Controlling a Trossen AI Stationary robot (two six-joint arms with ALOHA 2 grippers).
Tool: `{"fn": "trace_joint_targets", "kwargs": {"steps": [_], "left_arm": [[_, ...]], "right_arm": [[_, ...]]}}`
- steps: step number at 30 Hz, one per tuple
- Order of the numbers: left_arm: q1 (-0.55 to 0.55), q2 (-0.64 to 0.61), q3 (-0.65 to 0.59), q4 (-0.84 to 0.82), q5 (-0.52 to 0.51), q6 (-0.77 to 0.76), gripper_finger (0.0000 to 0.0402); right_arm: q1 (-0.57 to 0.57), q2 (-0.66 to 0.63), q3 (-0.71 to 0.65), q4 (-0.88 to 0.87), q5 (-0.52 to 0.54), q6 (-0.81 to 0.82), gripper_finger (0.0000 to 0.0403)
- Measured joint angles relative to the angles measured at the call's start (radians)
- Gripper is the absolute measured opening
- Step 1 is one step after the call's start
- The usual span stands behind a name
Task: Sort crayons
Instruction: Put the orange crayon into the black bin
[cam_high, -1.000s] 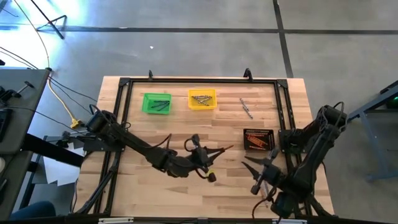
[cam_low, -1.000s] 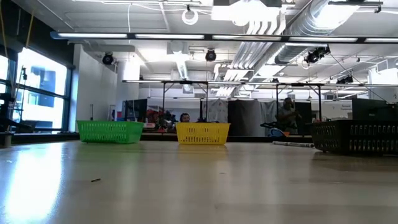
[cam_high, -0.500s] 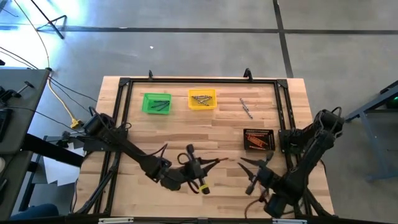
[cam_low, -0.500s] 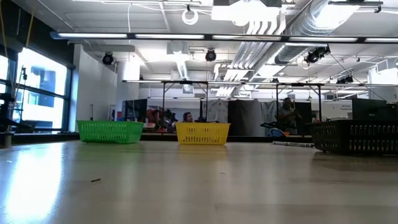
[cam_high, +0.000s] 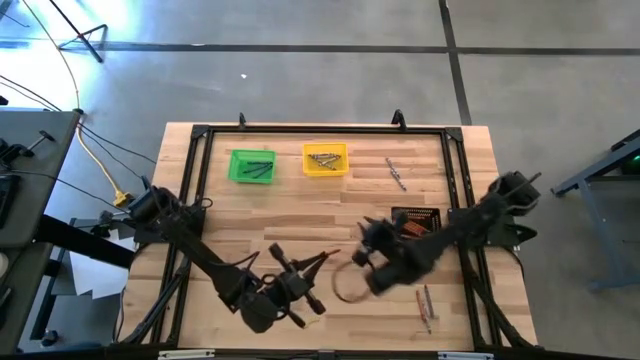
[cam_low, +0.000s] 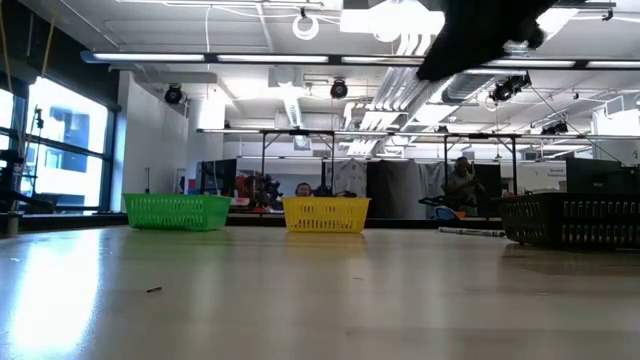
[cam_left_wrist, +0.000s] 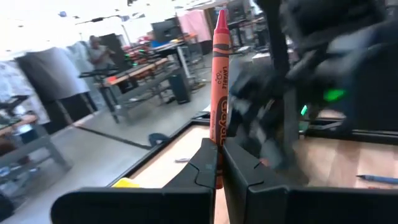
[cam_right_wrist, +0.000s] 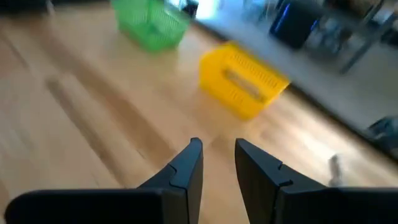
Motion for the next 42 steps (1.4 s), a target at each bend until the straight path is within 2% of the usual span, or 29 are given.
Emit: {"fn": "trace_joint_targets", "kwargs": {"steps": [3,6,10,14,16,22,24,29,33,38,42], "left_arm": [[-0.025,0.0,0.0,0.002,-0.044,0.016,0.0],[-0.05,0.0,0.0,0.002,-0.081,0.022,0.0],[-0.086,0.0,0.0,0.0,-0.153,0.022,0.0],[-0.137,0.0,0.0,-0.001,-0.168,0.018,0.0],[-0.164,0.0,0.0,-0.007,-0.168,0.012,0.0],[-0.217,-0.001,0.0,-0.079,-0.167,-0.112,0.0],[-0.222,-0.001,0.0,-0.12,-0.167,-0.173,0.0],[-0.222,-0.001,0.0,-0.253,-0.167,-0.335,0.0],[-0.218,-0.001,0.0,-0.402,-0.167,-0.51,0.0],[-0.212,-0.001,0.0,-0.639,-0.165,-0.807,0.0],[-0.189,-0.001,0.0,-0.824,-0.163,-1.041,0.0]], "right_arm": [[-0.083,0.061,0.0,0.195,-0.177,-0.221,0.0087],[-0.142,0.133,0.0,0.47,-0.378,-0.515,0.0087],[-0.193,0.177,0.0,0.783,-0.532,-0.799,0.0087],[-0.25,0.146,-0.001,0.882,-0.612,-0.925,0.0087],[-0.28,0.115,-0.001,0.928,-0.692,-0.965,0.0087],[-0.355,0.051,-0.001,1.065,-1.085,-1.076,0.0087],[-0.366,0.033,-0.001,1.056,-1.16,-1.081,0.0087],[-0.36,0.006,0.0,0.908,-1.239,-1.125,0.0087],[-0.315,-0.046,0.0,0.699,-1.266,-1.168,0.0087],[-0.234,-0.153,0.0,0.459,-1.166,-1.168,0.0087],[-0.15,-0.217,0.0,0.489,-1.14,-1.209,0.0087]]}}
